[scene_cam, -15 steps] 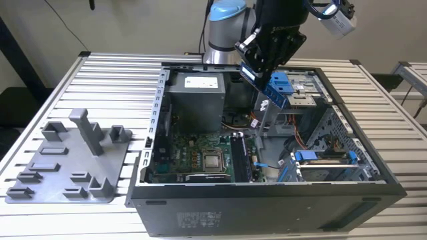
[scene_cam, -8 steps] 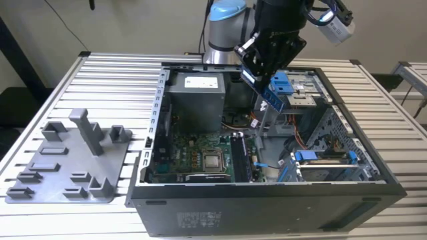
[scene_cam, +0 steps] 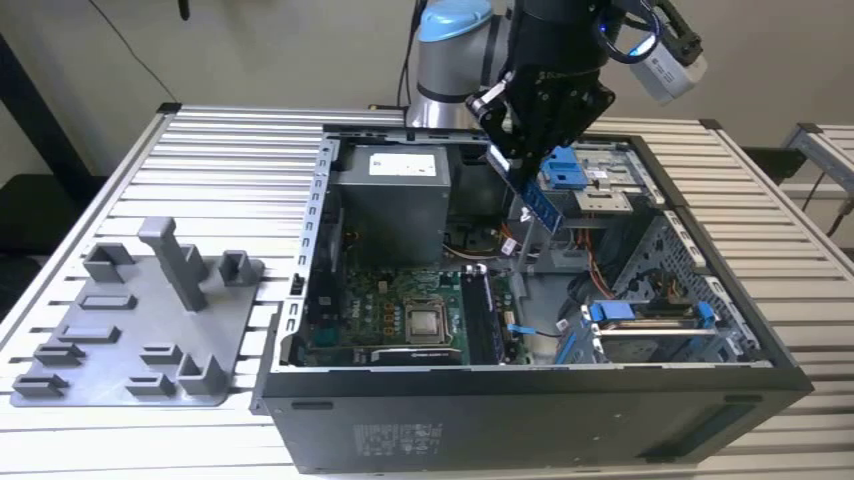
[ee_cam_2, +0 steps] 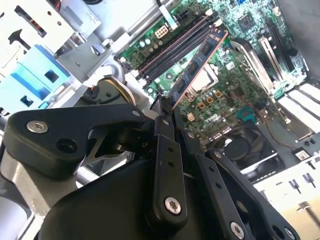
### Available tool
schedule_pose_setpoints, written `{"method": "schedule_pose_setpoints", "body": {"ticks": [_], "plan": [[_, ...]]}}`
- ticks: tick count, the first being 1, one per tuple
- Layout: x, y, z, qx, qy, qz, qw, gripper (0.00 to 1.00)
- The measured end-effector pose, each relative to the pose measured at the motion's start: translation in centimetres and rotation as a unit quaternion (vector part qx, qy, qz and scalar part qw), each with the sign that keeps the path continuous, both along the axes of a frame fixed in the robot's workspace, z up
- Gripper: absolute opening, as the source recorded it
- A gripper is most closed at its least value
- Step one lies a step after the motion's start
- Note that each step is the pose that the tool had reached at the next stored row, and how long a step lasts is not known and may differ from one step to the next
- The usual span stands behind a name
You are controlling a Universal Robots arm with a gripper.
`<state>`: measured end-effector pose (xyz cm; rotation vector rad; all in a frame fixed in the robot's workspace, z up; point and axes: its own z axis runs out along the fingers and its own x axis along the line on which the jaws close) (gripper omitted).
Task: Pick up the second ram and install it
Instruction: 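Insert the second ram into the second slot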
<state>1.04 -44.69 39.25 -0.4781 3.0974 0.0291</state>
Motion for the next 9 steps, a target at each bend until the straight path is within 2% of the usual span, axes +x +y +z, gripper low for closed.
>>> {"method": "schedule_pose_setpoints", "body": {"ticks": [5,9], "plan": [[0.00,-0.03,-0.20,0.0000,0.0000,-0.035,0.9994,0.14],[0.00,-0.04,-0.36,0.0001,0.0000,-0.063,0.9980,0.14]]}}
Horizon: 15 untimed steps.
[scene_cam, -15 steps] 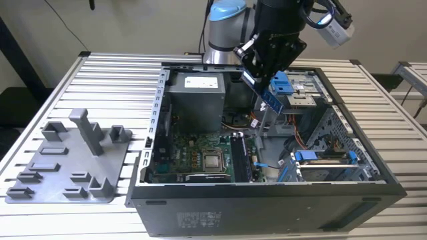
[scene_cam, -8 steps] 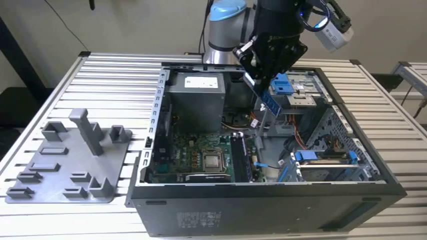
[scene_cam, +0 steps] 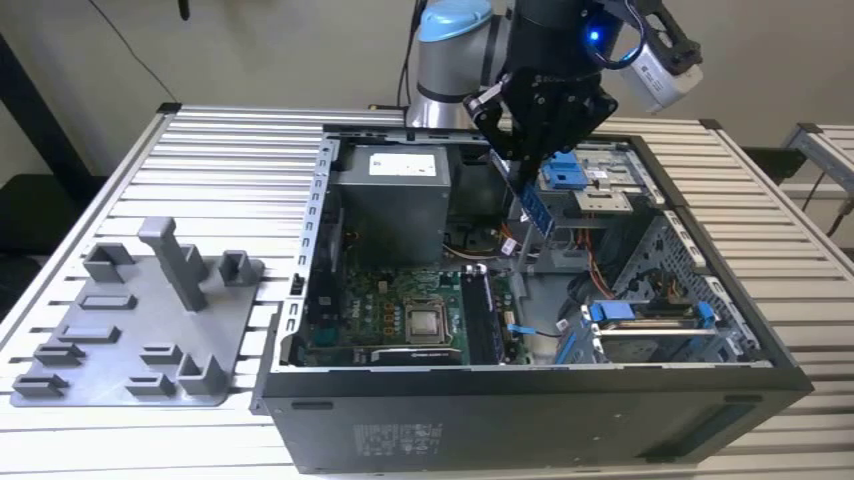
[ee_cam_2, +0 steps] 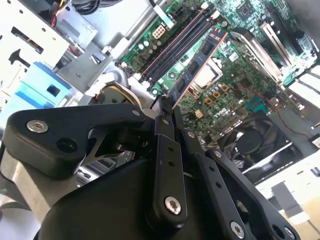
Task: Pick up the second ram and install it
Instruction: 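Insert the second ram into the second slot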
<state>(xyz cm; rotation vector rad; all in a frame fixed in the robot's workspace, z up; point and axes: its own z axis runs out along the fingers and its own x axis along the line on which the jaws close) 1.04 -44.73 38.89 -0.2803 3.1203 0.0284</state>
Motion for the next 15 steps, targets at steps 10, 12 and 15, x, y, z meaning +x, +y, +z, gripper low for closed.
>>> {"method": "schedule_pose_setpoints", "body": {"ticks": [10,12,15], "plan": [[0.00,-0.02,-0.37,0.0000,0.0000,-0.073,0.9973,0.14],[0.00,-0.02,-0.43,0.0000,0.0000,-0.087,0.9962,0.14],[0.00,-0.02,-0.52,0.0001,0.0000,-0.099,0.9951,0.14]]}}
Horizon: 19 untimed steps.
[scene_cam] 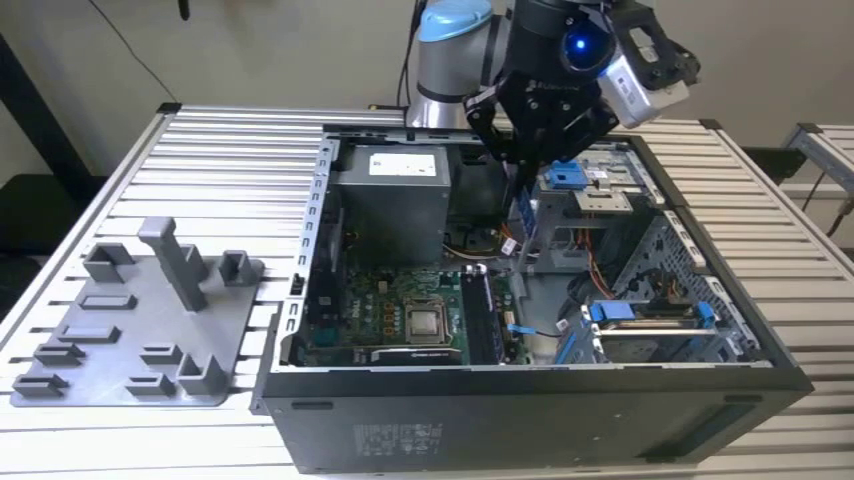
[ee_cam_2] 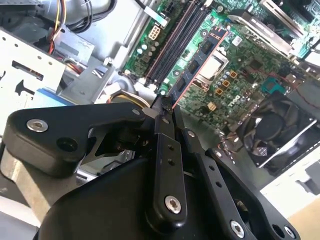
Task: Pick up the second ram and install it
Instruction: 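Insert the second ram into the second slot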
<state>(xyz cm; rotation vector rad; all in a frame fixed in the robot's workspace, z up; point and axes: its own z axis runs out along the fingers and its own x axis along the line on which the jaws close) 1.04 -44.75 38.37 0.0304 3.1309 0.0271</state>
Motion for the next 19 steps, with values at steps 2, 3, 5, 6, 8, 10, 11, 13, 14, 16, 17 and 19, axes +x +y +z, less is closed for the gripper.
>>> {"method": "schedule_pose_setpoints", "body": {"ticks": [2,3,5,6,8,10,11,13,14,16,17,19], "plan": [[0.00,0.00,-0.06,-0.0001,0.0000,-0.009,1.0000,0.14],[0.00,0.00,-0.11,0.0000,0.0000,-0.012,0.9999,0.14],[0.00,0.00,-0.20,-0.0001,0.0000,-0.012,0.9999,0.14],[0.00,0.00,-0.27,0.0000,0.0000,-0.012,0.9999,0.14],[0.00,0.00,-0.47,0.0000,0.0000,-0.012,0.9999,0.14],[0.00,0.00,-0.65,-0.0001,0.0002,-0.012,0.9999,0.14],[-0.01,0.00,-0.73,0.0000,0.0003,-0.012,0.9999,0.14],[0.01,0.00,-0.90,-0.0001,0.0009,-0.012,0.9999,0.14],[0.01,0.00,-0.99,-0.0001,0.0011,-0.012,0.9999,0.14],[0.02,0.00,-1.16,-0.0001,0.0014,-0.012,0.9999,0.14],[0.02,0.00,-1.23,-0.0001,0.0016,-0.012,0.9999,0.14],[0.02,0.00,-1.31,-0.0001,0.0016,-0.012,0.9999,0.14]]}}
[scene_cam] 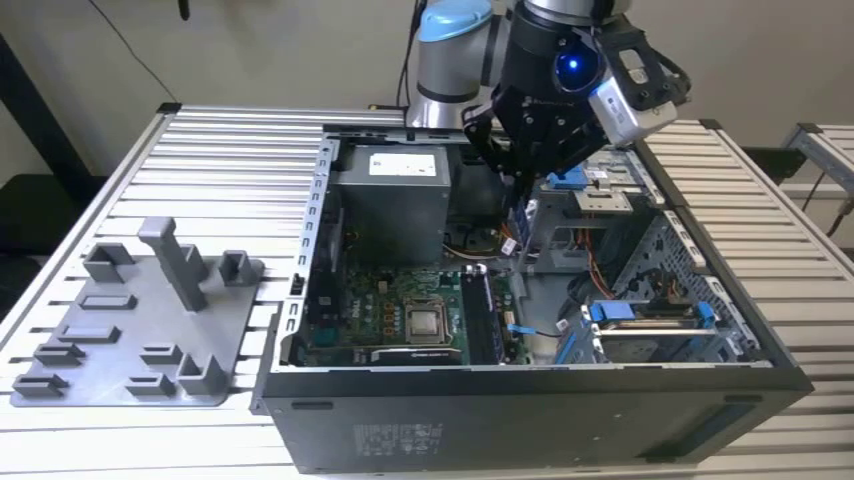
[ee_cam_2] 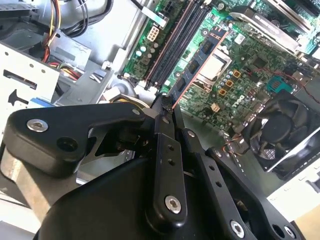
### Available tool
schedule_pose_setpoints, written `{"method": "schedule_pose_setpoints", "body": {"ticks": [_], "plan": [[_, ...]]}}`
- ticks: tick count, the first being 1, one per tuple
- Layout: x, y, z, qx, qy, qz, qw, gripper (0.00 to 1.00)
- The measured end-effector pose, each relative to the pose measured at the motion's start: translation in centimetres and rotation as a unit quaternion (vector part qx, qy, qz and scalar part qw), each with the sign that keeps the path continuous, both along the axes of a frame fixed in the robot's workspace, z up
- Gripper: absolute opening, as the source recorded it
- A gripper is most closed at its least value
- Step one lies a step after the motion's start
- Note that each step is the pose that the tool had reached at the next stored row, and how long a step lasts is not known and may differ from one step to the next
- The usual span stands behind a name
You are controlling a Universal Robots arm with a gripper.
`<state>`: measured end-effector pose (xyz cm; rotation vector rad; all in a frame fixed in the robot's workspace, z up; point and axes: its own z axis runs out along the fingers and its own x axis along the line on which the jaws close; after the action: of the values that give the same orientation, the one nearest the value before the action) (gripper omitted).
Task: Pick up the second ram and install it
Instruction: 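Insert the second ram into the second slot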
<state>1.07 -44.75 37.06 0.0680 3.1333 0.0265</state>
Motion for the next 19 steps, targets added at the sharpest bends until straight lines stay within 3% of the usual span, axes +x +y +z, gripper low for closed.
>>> {"method": "schedule_pose_setpoints", "body": {"ticks": [19], "plan": [[0.00,0.00,-0.51,0.0001,0.0000,0.000,1.0000,0.14]]}}
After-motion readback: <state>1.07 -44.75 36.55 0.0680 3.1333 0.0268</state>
